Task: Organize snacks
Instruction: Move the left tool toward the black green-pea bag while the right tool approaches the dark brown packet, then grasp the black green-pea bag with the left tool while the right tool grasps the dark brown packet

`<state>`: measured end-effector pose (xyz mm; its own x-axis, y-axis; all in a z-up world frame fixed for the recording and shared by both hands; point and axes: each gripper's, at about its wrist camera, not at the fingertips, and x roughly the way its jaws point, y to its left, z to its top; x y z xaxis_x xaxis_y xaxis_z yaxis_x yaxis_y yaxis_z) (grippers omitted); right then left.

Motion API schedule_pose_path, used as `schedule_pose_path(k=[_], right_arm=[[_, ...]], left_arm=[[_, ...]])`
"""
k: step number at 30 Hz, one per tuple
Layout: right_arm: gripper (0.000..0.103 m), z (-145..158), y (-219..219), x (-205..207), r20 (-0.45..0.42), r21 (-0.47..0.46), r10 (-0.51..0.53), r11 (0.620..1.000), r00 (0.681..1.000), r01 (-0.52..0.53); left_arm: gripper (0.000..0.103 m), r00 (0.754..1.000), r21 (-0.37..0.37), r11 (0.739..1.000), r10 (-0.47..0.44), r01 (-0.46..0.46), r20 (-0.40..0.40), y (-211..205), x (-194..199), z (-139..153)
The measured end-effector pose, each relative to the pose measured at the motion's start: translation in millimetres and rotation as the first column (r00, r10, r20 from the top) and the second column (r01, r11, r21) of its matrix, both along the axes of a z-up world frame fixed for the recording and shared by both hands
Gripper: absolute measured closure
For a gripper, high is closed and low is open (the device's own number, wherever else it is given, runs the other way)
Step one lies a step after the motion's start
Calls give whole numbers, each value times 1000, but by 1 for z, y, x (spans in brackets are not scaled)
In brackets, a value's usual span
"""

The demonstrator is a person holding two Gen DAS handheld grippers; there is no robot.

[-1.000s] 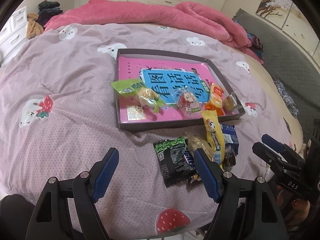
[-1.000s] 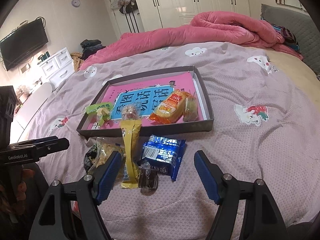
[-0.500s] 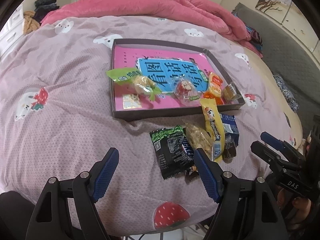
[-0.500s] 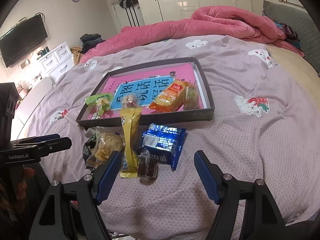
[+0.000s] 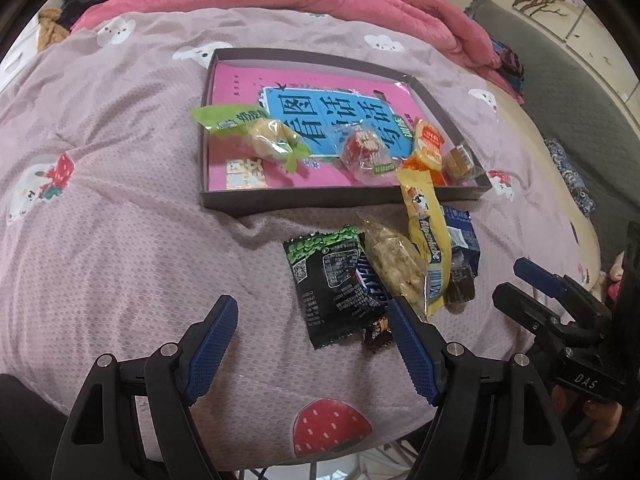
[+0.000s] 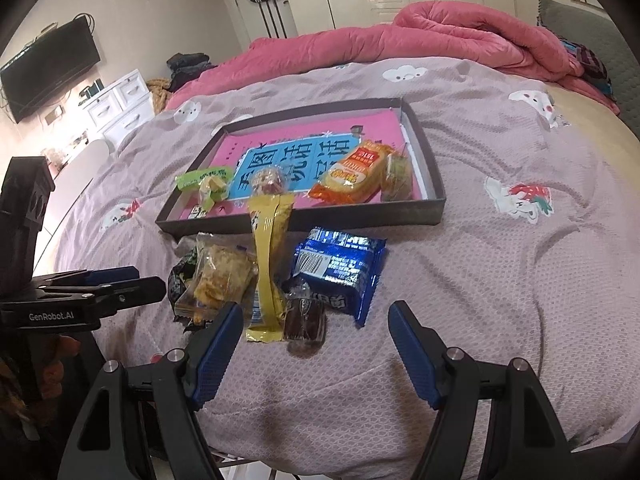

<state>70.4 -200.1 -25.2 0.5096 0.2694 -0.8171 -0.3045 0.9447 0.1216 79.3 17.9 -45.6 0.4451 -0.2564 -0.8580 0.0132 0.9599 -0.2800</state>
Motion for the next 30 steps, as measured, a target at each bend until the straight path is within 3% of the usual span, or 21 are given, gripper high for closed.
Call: schedule_pose_path(k=[8, 15, 30], right_arm=[[30, -8, 3, 3, -33, 13, 13, 1000, 999, -12], [44, -19, 7, 9, -74, 21, 19, 1000, 997, -18], [65, -37, 15, 22, -132, 18, 16, 1000, 991, -13]], left_arm=[[24, 1000, 4, 1000, -5, 5, -11, -4, 3, -6], [25, 1000, 0, 1000, 7, -7, -26, -5, 8, -12], [24, 999, -48, 998, 28, -29, -32, -3, 19, -20]])
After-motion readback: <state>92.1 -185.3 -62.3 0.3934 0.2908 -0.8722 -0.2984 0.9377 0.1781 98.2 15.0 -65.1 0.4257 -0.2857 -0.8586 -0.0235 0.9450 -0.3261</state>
